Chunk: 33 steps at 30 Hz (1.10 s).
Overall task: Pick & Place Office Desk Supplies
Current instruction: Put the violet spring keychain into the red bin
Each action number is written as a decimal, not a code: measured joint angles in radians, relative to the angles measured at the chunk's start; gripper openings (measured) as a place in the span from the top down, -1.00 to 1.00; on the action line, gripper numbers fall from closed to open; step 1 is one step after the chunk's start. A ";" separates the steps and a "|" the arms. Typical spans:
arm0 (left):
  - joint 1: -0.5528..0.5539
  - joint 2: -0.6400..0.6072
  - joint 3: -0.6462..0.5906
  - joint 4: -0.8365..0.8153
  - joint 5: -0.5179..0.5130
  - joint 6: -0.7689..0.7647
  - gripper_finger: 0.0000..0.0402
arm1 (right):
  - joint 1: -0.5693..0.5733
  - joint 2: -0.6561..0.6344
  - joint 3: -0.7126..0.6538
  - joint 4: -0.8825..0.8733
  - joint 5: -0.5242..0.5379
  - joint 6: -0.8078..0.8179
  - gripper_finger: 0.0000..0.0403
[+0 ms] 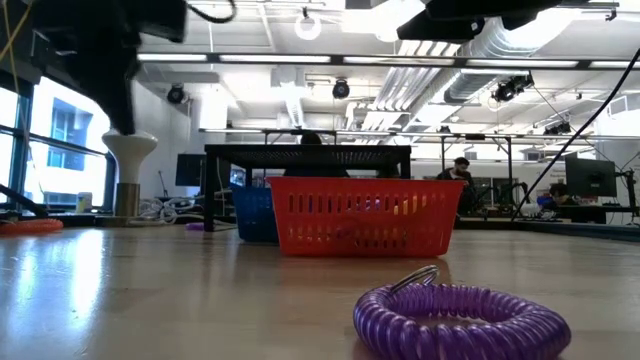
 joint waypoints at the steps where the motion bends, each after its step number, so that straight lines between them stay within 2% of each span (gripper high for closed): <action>1: -0.011 -0.002 -0.001 -0.020 0.001 -0.037 0.38 | 0.000 0.000 0.000 0.004 0.000 0.000 -0.42; 6: 0.034 -0.003 -0.003 -0.168 0.006 -0.392 0.38 | 0.000 0.000 0.000 0.023 0.000 0.000 -0.42; 10: 0.138 -0.003 -0.004 -0.337 0.003 -0.477 0.38 | 0.000 0.000 0.000 0.023 -0.001 0.000 -0.42; 12: 0.203 -0.003 -0.004 -0.353 0.003 -0.469 0.38 | 0.000 0.000 0.000 0.024 -0.011 0.000 -0.42; 19: 0.465 -0.003 -0.004 -0.329 0.023 -0.294 0.38 | 0.000 0.000 0.000 0.013 -0.014 0.000 -0.42; 23: 0.591 -0.003 -0.004 -0.332 0.027 -0.277 0.38 | 0.000 0.000 0.000 0.003 -0.018 0.000 -0.42; 28: 0.705 -0.003 -0.004 -0.273 -0.035 -0.285 0.38 | 0.000 0.000 0.000 -0.004 -0.023 0.005 -0.42; 33: 0.753 -0.002 -0.004 -0.111 -0.050 -0.164 0.38 | 0.000 0.000 0.000 -0.003 -0.026 0.005 -0.42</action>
